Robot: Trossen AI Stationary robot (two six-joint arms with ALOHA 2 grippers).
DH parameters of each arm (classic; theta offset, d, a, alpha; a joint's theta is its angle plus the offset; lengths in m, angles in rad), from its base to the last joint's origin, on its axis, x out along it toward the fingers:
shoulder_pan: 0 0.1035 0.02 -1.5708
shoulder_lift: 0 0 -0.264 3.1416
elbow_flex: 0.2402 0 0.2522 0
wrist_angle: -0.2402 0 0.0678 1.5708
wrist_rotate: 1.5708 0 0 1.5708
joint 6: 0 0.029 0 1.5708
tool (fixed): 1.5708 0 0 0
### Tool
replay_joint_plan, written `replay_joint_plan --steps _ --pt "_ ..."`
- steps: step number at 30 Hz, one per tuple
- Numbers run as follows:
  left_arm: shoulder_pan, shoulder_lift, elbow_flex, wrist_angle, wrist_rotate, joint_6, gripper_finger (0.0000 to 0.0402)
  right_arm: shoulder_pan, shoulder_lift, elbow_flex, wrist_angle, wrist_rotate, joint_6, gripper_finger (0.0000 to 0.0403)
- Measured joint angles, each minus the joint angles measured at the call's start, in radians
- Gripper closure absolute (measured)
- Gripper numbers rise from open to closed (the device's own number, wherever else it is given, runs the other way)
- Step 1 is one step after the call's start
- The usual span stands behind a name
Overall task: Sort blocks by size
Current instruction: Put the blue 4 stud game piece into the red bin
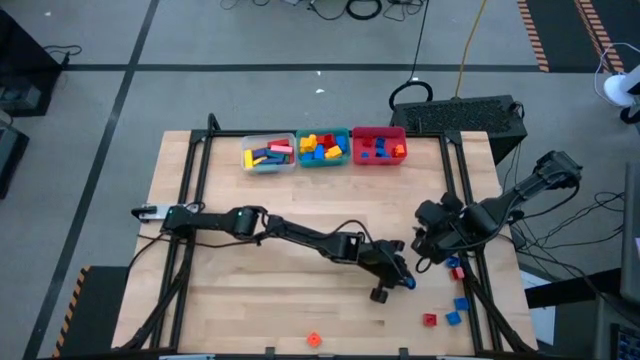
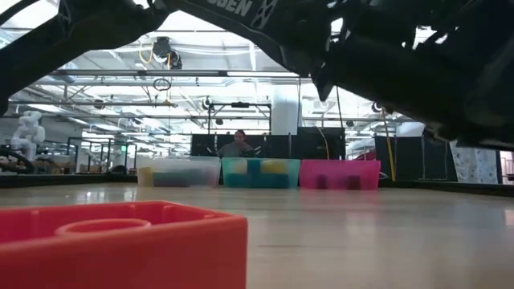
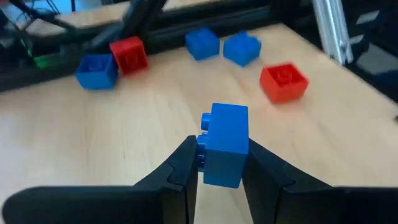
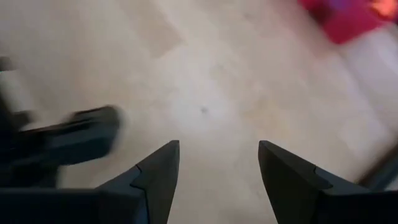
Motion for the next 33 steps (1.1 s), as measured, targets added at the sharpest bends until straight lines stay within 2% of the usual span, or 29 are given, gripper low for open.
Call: replay_joint_plan --steps 4,12,22,33 --pt "0.002 -0.034 -0.004 -0.017 0.000 -0.005 0.0306 0.000 -0.003 0.000 -0.056 0.029 0.074 0.0200" --pt "0.035 -0.084 -0.019 -0.100 -0.001 0.010 0.0306 0.026 -0.008 0.000 -0.065 0.044 0.062 0.0200" --pt "0.068 -0.164 -0.019 -0.220 -0.029 0.012 0.0306 0.077 -0.010 0.000 -0.111 0.110 0.081 0.0200" --pt "0.119 -0.268 -0.018 -0.396 -0.057 0.051 0.0306 0.206 -0.010 -0.047 -0.042 0.299 0.051 0.0200"
